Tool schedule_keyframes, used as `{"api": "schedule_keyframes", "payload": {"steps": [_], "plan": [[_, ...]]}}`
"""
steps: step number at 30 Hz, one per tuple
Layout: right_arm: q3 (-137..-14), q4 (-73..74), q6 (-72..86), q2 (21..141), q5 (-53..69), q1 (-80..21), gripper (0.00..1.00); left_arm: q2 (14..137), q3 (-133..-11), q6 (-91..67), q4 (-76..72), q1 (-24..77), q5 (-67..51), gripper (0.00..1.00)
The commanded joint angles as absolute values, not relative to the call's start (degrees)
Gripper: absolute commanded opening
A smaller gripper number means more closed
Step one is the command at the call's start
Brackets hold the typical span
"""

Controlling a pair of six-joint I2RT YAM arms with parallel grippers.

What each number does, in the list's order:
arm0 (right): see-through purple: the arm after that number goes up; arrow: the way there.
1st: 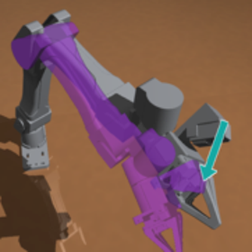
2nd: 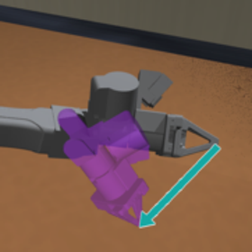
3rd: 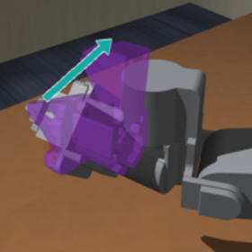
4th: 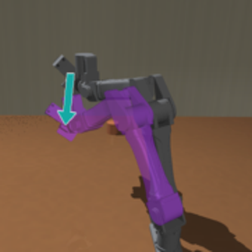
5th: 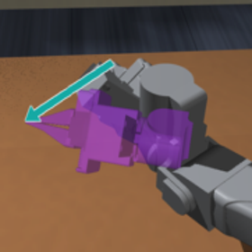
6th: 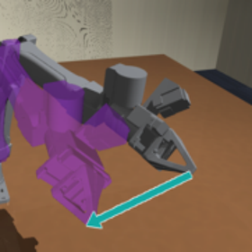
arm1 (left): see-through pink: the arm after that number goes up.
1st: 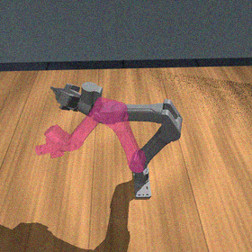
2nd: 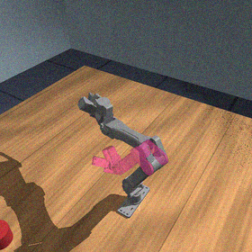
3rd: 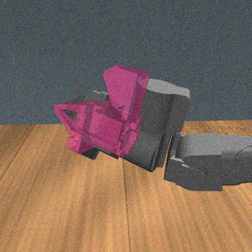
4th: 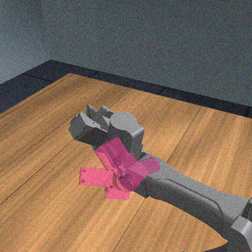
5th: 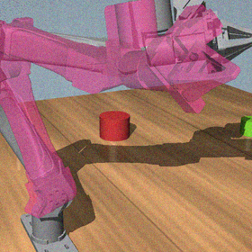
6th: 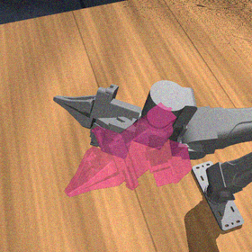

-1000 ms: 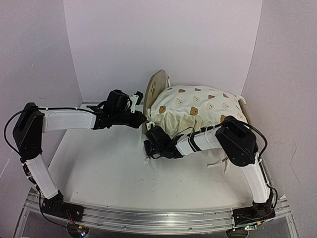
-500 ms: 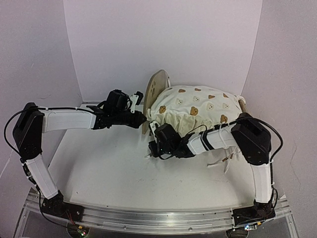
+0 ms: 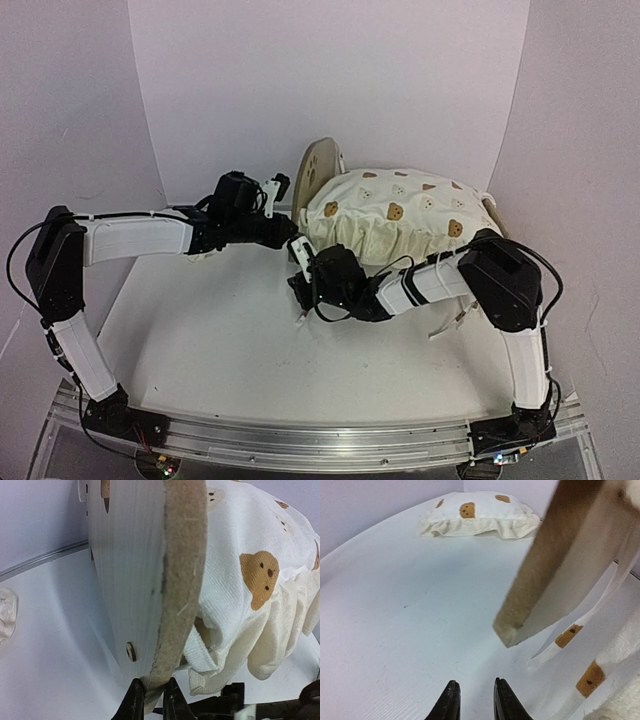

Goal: Set up the pet bed

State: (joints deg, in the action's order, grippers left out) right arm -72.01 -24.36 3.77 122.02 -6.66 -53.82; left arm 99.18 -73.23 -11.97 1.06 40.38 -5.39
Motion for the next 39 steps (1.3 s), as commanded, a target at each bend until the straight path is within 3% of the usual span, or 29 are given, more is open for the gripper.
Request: {"api": "schedule_keyframes", "payload": {"steps": [1, 12, 18, 29, 32, 37, 39], "plan": [[-75.90, -29.47, 11.51, 125.96, -16.56, -53.86, 0.26, 93.18, -80.40, -12.82, -13.36, 40.96, -9.84, 0.00], [-80.88, -27.52, 17.95, 130.60, -26.10, -52.62, 0.44, 93.63, -80.02, -13.62, -13.44, 40.96, -10.55, 0.00], [-83.18, -31.10, 13.62, 133.23, -31.25, -52.31, 0.50, 93.18, -79.46, -13.60, -13.45, 40.96, -9.87, 0.00], [-94.94, -41.45, 5.67, 143.34, -43.70, -52.02, 0.55, 93.72, -79.21, -13.97, -13.56, 40.96, -9.80, 0.00], [-97.98, -44.69, 3.94, 146.23, -43.31, -51.49, 0.48, 93.65, -78.93, -14.04, -13.54, 40.96, -9.57, 0.00], [-96.55, -50.42, 2.70, 146.24, -36.80, -51.49, 0.05, 93.82, -78.97, -14.23, -13.71, 40.98, -8.85, 0.00], [-90.80, -50.04, 5.15, 142.52, -32.33, -51.81, 0.00, 94.22, -78.87, -14.04, -13.71, 40.94, -7.56, 0.00]]}}
